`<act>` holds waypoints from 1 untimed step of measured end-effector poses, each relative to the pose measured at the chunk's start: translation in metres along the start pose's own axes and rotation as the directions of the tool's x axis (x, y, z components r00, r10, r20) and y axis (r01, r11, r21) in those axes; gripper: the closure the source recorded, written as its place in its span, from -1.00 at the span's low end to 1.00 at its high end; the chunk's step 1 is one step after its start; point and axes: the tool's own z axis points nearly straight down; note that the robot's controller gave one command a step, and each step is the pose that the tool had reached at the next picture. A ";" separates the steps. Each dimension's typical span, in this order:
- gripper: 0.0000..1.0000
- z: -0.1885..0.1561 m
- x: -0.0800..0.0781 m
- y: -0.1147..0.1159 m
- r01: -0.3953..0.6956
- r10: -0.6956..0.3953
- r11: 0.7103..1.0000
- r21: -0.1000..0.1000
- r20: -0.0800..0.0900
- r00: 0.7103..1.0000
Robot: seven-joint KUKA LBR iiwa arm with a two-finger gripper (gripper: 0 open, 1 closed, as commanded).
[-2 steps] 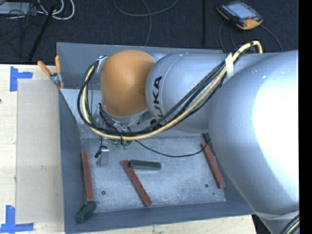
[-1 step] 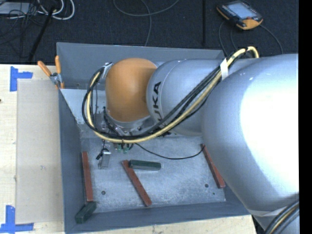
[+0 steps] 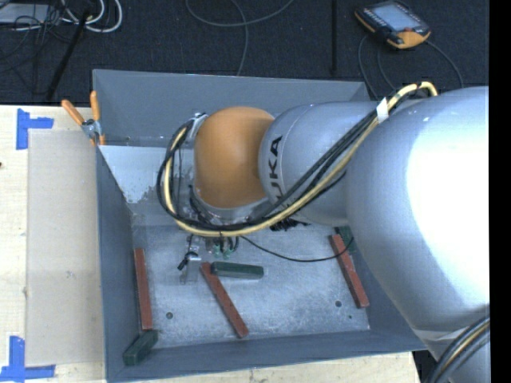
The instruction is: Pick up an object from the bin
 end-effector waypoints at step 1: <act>-1.00 0.002 -0.008 -0.023 0.120 -0.120 0.993 -0.001 0.004 0.993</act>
Offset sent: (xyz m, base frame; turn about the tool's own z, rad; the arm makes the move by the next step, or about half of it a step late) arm -0.0039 -0.0640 0.0150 -0.1905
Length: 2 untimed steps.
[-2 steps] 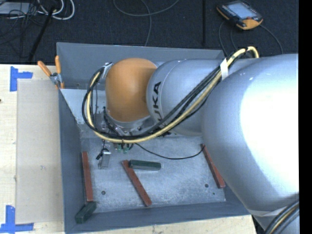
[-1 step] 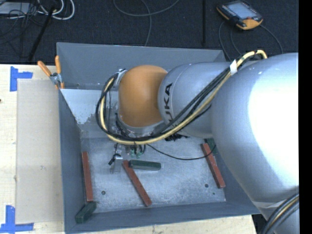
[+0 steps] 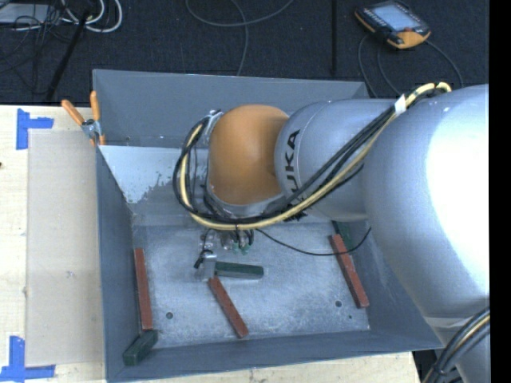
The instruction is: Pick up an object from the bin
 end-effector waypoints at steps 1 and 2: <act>-1.00 -0.008 0.007 -0.022 -0.012 0.012 1.000 0.000 -0.002 1.000; -1.00 -0.010 0.008 -0.027 0.033 -0.033 0.999 0.000 -0.001 0.999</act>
Offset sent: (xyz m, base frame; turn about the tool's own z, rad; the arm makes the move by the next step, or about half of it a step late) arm -0.0049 -0.0539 -0.0017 -0.2694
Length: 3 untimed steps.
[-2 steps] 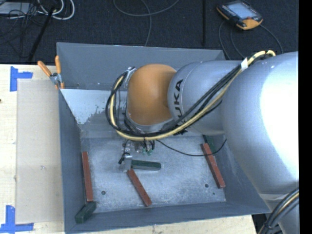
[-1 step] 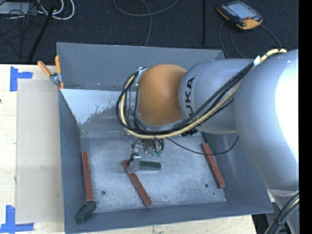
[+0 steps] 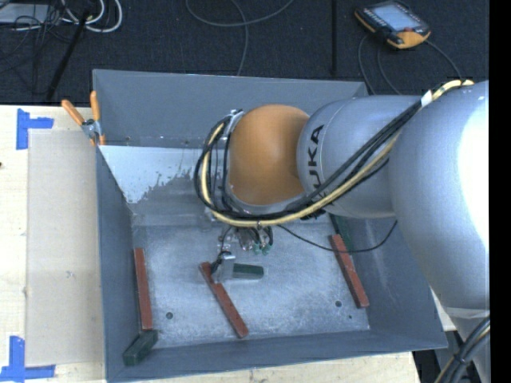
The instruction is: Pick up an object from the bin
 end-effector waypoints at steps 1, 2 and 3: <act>-1.00 -0.031 0.037 -0.014 0.234 -0.234 0.972 -0.001 -0.006 0.972; -1.00 -0.016 0.024 -0.033 0.264 -0.264 0.965 0.002 0.013 0.965; 1.00 0.033 0.019 -0.037 0.404 -0.404 0.915 -0.001 0.000 0.915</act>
Offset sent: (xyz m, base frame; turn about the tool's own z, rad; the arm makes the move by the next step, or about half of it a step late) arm -0.0027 -0.0558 -0.0362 -0.2923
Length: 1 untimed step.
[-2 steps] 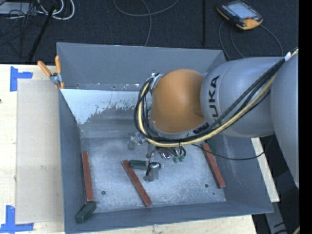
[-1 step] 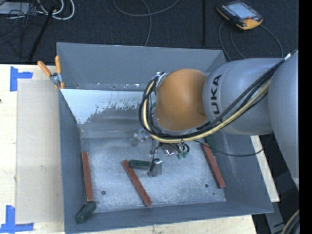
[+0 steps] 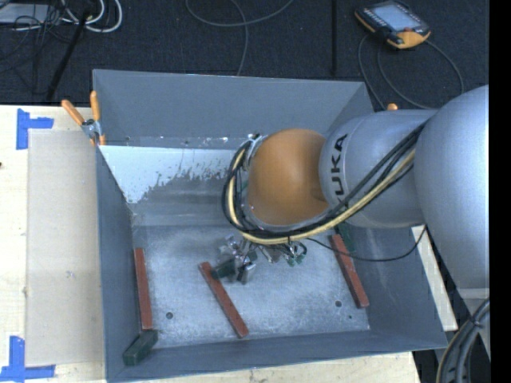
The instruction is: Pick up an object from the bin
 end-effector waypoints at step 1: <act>1.00 0.000 0.000 0.000 -0.001 0.001 1.000 0.000 0.000 1.000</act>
Offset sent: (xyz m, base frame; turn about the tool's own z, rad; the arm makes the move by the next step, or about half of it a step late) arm 0.0412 -0.0240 0.0571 0.0241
